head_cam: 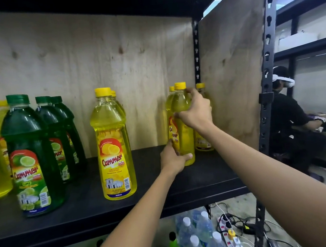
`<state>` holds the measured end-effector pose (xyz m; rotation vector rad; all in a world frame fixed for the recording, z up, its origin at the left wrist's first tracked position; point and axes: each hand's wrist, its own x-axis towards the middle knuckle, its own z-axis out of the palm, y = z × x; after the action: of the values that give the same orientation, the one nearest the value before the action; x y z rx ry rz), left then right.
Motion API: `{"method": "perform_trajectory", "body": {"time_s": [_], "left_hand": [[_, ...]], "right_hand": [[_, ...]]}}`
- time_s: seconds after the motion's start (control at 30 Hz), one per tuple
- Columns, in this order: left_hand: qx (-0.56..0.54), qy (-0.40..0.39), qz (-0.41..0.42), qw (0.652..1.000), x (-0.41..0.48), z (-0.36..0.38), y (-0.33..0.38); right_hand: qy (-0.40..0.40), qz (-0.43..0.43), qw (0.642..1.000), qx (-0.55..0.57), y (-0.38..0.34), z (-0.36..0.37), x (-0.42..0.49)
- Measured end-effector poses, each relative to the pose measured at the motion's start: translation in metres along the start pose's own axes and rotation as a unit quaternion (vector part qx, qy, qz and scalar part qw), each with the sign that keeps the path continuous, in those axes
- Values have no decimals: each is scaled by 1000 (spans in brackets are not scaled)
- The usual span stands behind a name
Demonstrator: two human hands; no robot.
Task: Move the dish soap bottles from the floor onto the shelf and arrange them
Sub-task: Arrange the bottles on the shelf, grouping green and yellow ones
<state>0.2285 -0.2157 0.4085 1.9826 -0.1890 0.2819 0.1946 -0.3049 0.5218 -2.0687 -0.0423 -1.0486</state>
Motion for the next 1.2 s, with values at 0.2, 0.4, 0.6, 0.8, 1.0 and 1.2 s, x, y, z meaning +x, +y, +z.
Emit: {"method": "perform_trajectory", "body": {"time_s": [0.2,0.4,0.6,0.8,1.0,1.2], "left_hand": [[-13,46,-34,998,41,-19,-16],[-38,60,-62,996,82,-6,-28],[-38,101,-36,993,101,2,-46],[-52,119,-47,990,110,1,-50],[-40,199,-91,975,109,-4,-47],[-99,180,-93,974,115,-7,-50]], "right_hand": [[-40,12,999,17,-9,58,25],[-72,32,996,33,1,100,60],[-88,10,996,15,10,125,76],[-106,20,994,-8,5,131,90],[-87,17,992,-84,-7,136,100],[-142,38,985,-95,-7,130,116]]}}
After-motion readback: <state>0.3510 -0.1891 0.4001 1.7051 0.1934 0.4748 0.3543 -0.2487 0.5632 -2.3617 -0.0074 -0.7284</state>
